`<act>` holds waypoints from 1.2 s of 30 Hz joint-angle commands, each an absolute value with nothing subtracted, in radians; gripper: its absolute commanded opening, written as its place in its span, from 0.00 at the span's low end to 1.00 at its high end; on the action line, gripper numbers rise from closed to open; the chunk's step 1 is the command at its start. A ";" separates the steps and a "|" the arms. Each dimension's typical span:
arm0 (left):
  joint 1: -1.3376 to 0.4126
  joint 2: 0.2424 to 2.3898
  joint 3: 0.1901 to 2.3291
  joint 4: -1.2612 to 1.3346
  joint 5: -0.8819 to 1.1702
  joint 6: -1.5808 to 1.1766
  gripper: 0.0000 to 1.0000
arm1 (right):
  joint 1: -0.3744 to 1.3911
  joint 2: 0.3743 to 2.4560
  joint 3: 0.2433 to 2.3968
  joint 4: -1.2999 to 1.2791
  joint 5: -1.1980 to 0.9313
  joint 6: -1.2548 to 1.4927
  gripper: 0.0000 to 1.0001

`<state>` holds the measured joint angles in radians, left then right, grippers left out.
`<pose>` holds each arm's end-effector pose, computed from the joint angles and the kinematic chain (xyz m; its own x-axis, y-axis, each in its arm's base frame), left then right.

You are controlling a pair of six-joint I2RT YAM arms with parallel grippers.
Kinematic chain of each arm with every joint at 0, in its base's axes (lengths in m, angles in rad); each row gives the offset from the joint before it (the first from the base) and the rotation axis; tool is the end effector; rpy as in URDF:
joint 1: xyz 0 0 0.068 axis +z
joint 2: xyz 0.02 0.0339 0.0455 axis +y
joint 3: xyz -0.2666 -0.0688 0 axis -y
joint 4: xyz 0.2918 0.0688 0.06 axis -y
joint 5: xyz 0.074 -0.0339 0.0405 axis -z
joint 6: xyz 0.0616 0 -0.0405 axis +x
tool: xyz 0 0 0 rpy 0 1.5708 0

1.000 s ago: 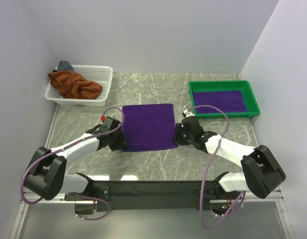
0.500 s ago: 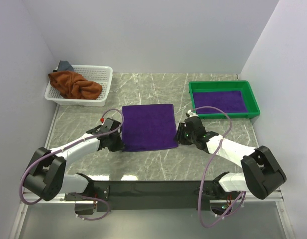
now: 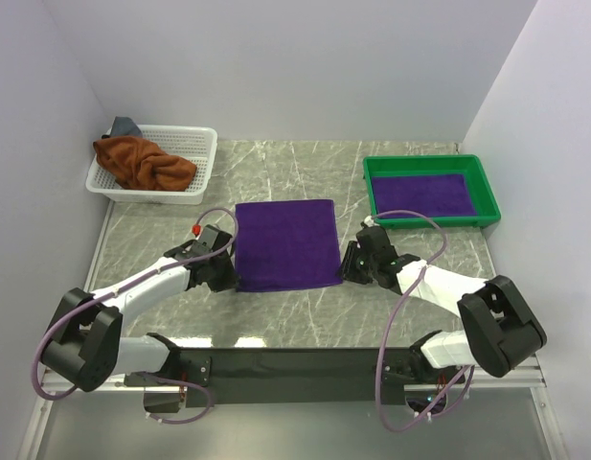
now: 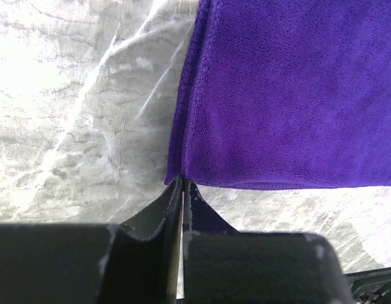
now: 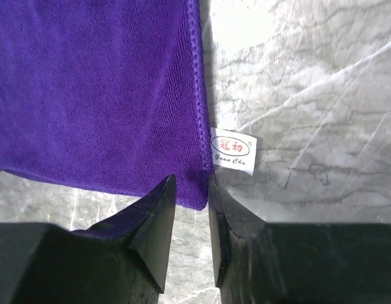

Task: Fold and stack the towels
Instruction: Fold the towel

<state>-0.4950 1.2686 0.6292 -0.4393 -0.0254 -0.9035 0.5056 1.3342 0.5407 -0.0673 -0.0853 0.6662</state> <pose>0.2424 -0.1291 0.1226 -0.8447 -0.4364 -0.3100 -0.3218 0.8768 -0.3573 0.2540 0.1466 0.1041 -0.8499 0.2333 -0.4725 -0.0075 0.8912 0.4536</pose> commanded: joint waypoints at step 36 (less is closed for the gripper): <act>-0.499 1.255 0.730 -0.595 -0.071 -0.910 0.01 | 0.489 1.307 0.647 -0.290 -0.002 0.640 0.00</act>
